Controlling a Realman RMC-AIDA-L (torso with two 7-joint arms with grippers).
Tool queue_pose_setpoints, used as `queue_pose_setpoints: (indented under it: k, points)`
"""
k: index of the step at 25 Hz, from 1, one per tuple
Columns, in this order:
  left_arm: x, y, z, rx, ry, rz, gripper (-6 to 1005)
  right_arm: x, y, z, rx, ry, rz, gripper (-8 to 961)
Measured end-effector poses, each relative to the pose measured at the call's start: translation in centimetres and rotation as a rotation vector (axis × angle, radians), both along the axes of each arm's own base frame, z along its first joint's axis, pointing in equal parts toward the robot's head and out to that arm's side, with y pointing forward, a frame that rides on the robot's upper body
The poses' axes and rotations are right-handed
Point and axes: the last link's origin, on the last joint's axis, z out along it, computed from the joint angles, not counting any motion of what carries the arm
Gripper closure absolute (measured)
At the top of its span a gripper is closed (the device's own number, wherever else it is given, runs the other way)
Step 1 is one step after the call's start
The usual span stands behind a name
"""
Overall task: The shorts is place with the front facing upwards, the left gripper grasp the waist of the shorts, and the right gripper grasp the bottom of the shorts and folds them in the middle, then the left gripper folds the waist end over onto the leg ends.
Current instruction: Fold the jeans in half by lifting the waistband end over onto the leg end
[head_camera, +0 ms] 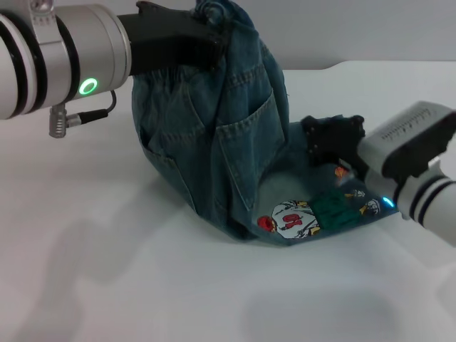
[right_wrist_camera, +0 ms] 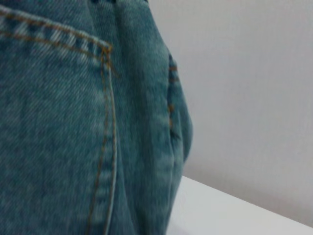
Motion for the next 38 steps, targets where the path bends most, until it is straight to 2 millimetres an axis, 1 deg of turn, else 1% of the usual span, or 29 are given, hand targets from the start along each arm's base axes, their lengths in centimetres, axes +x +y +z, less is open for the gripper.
queue_pose_setpoints:
  k: [3, 6, 9, 15, 17, 22, 25, 27, 28, 38]
  points:
    - [0.1, -0.1, -0.1, -0.005, 0.0, -0.007, 875, -1.2, 0.8, -0.4, -0.019, -0.002, 0.027, 953]
    - [0.2, -0.1, -0.1, -0.008, -0.004, -0.009, 875, -2.4, 1.0, -0.8, -0.037, -0.001, 0.057, 953]
    - [0.3, -0.1, -0.1, -0.01, -0.007, -0.012, 875, -3.5, 0.9, -1.3, -0.058, 0.013, 0.081, 953]
    - [0.5, -0.1, -0.1, -0.006, -0.013, -0.026, 874, -5.2, 0.6, -2.3, -0.102, 0.044, 0.113, 953]
    - [1.2, -0.2, -0.2, -0.014, -0.032, -0.06, 874, -5.9, 0.4, -2.9, -0.126, 0.052, 0.127, 953]
    - [1.7, -0.3, -0.4, -0.022, -0.036, -0.081, 874, -7.6, 0.1, -4.2, -0.183, 0.025, 0.176, 953]
    - [1.7, -0.3, -0.4, -0.023, -0.036, -0.083, 874, -8.0, 0.1, -4.5, -0.194, 0.014, 0.185, 953]
    - [1.6, -0.2, -0.4, -0.021, -0.037, -0.078, 874, -7.7, 0.2, -4.3, -0.186, 0.018, 0.167, 953]
    - [1.5, -0.2, -0.3, -0.019, -0.037, -0.075, 874, -7.2, 0.2, -4.1, -0.175, 0.02, 0.149, 953]
    - [1.1, -0.1, -0.5, -0.021, -0.033, -0.064, 873, -1.5, 0.9, -0.6, -0.021, 0.011, -0.006, 953]
